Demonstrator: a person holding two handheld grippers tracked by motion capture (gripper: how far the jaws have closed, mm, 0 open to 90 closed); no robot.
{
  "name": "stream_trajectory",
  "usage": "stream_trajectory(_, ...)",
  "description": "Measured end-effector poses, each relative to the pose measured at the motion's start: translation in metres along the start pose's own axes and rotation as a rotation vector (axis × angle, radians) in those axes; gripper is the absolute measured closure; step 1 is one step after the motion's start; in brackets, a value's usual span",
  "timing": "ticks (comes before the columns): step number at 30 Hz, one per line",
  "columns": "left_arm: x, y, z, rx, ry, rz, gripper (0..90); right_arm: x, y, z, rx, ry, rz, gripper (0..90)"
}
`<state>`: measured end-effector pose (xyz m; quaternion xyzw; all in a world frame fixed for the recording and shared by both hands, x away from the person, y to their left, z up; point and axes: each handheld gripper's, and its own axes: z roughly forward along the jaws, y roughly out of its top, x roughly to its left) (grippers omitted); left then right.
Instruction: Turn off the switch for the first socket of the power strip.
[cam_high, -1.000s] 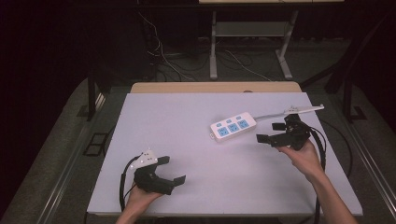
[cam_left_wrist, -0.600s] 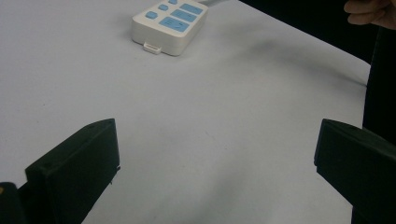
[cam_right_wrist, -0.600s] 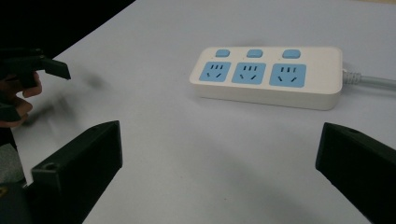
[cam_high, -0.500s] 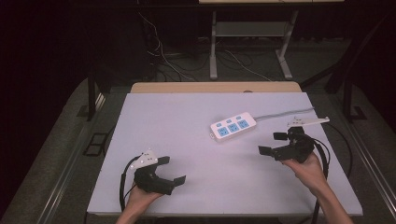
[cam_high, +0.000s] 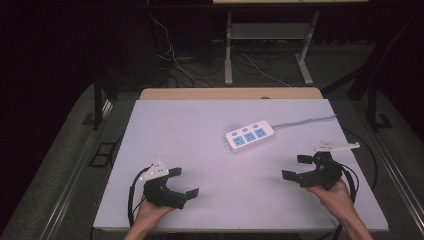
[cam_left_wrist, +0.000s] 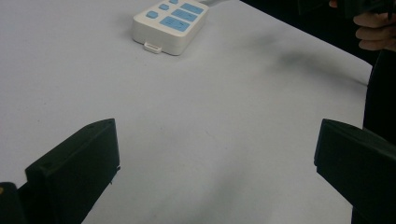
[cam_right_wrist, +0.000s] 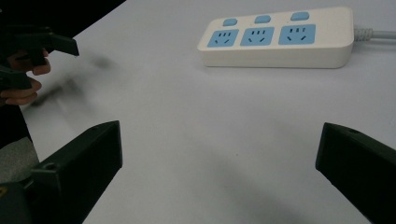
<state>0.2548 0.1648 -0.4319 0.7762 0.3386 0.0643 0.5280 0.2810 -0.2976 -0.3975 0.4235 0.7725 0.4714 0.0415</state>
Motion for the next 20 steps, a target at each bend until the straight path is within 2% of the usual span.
stream_trajectory(10,0.0,0.0,-0.002,-0.003,0.004,-0.004,0.0,0.008,-0.02,-0.002,-0.004,-0.004,-0.016,0.3)
stream_trajectory(20,0.001,0.0,0.0,0.004,0.012,-0.007,0.0,0.013,-0.04,0.0,0.016,-0.009,-0.026,0.3)
